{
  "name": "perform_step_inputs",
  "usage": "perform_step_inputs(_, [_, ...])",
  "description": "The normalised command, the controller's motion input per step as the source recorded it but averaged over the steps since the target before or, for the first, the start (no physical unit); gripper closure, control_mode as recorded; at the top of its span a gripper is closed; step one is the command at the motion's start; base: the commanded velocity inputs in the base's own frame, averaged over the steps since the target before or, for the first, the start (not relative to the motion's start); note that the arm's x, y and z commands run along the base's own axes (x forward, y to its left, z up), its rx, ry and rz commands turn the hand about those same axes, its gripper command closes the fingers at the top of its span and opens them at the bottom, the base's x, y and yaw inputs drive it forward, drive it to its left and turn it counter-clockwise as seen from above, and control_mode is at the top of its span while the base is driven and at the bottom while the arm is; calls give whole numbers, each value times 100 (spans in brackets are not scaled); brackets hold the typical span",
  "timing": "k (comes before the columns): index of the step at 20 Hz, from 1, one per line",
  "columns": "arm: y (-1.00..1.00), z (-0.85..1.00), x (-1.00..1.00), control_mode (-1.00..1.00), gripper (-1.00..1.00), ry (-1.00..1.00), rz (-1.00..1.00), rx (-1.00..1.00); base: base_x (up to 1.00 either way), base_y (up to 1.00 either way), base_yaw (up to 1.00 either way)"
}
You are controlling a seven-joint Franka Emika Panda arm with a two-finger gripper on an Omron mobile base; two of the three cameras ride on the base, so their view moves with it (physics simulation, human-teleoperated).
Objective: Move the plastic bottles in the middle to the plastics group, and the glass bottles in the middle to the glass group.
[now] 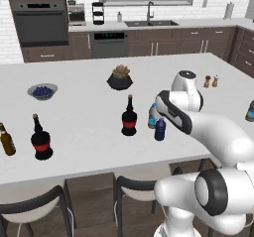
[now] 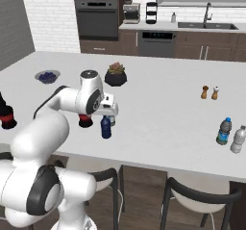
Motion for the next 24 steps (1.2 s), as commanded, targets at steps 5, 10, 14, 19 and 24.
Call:
perform_step_inputs(5, [-2,-25,45,-100,-100,0,0,0,0,0,0])
perform_step_inputs(10, [0,-13,51,-100,-100,0,0,0,0,0,0])
perform_step_inputs(14, [0,-18,28,-100,-100,0,0,0,0,0,0])
perform_step_inputs(19, [0,-26,4,-100,-100,0,0,0,0,0,0])
perform_step_inputs(24, [-2,-26,-2,-100,-100,0,0,0,0,0,0])
